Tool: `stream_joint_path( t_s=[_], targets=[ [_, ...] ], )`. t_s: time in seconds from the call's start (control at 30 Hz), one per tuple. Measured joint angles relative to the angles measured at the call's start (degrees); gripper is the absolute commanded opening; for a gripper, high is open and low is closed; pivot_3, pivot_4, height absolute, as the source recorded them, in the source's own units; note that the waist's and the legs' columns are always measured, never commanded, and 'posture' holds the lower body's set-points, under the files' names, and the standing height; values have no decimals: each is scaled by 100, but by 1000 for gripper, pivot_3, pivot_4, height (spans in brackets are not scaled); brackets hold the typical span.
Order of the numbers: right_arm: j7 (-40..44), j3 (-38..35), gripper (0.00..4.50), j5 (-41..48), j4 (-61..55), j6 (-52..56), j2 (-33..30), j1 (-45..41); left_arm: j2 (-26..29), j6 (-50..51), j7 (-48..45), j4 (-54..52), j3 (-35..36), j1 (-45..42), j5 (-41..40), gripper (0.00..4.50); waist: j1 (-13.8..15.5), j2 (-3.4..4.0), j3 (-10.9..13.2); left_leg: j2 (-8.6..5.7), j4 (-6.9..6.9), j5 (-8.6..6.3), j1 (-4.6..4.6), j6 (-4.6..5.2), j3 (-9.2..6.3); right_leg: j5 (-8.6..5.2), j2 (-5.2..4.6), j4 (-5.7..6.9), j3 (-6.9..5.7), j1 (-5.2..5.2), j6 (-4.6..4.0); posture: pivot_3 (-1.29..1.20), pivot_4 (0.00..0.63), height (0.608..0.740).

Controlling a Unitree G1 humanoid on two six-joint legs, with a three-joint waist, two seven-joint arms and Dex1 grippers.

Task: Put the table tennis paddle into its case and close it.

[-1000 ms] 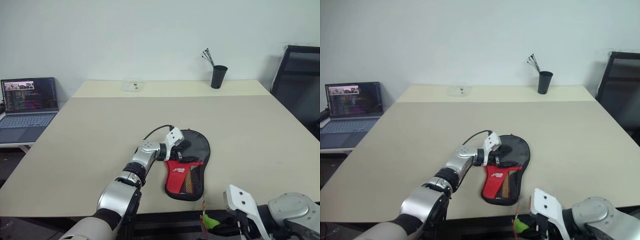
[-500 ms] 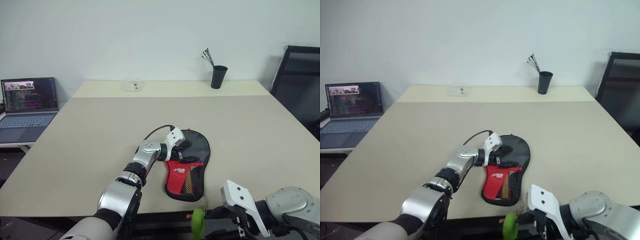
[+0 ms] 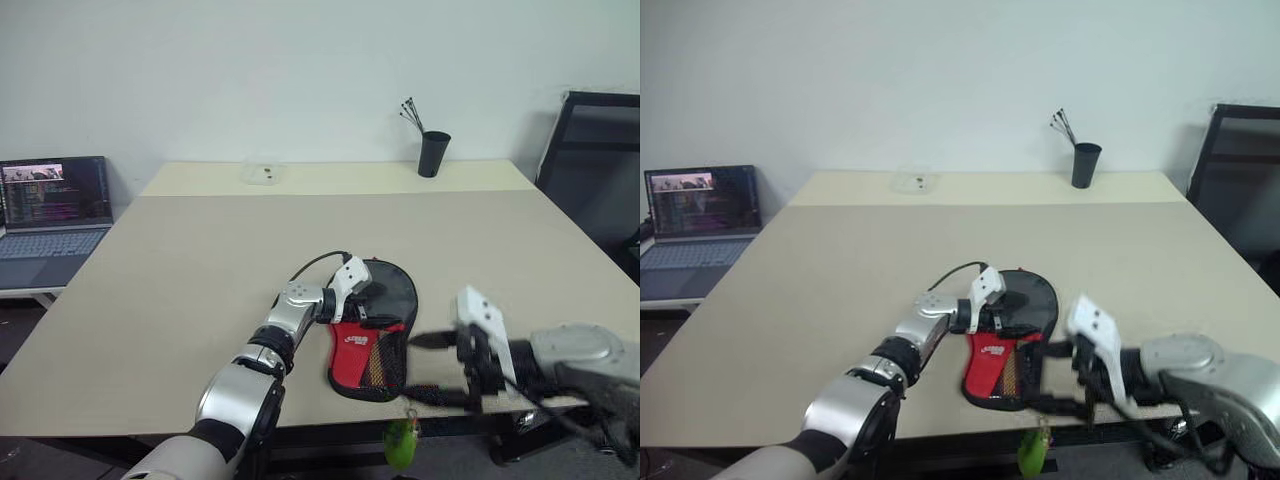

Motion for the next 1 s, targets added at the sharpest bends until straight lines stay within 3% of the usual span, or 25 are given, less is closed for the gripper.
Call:
stream_joint_path(
  t_s=[0.3, 0.57, 0.73, 0.93, 1.0],
  targets=[
    [-349, 227, 4477, -1451, 2122, -1200, 688, -649, 833, 763, -207, -2038, 369, 853, -712, 4320, -43, 1, 1, -1, -13, -1, -5, 1, 12, 0, 21, 10, 26, -29, 0, 0, 150, 740],
    [-468, 644, 4477, -2536, 3874, -2295, 1713, -1230, 1903, 2242, 128, -4452, 826, 2346, -1337, 4320, -148, 2, 1, 15, -18, 0, 1, 1, 12, 0, 15, 17, 32, -30, -1, 0, 150, 740],
    [-462, 656, 4477, -2905, 4878, -2825, 2228, -1638, 2111, 2818, 485, -5419, 982, 2942, -1628, 4320, -132, 2, 1, 5, -14, 0, 1, 1, 15, 3, -1, 15, 39, -27, 3, 0, 150, 740],
    [-346, 659, 4477, -3297, 6061, -3317, 2519, -1973, 2138, 3032, 779, -5856, 986, 3170, -1752, 4320, -142, 2, 1, 8, -14, 0, 2, 1, 17, 4, 1, 16, 42, -28, 2, 0, 150, 740],
    [-304, 659, 4107, -3401, 6369, -3416, 2621, -2061, 2138, 3042, 837, -5938, 981, 3225, -1766, 4320, -149, 2, 1, 10, -16, 0, 2, 1, 16, 4, 3, 17, 42, -29, 2, 0, 150, 740]
  ],
)
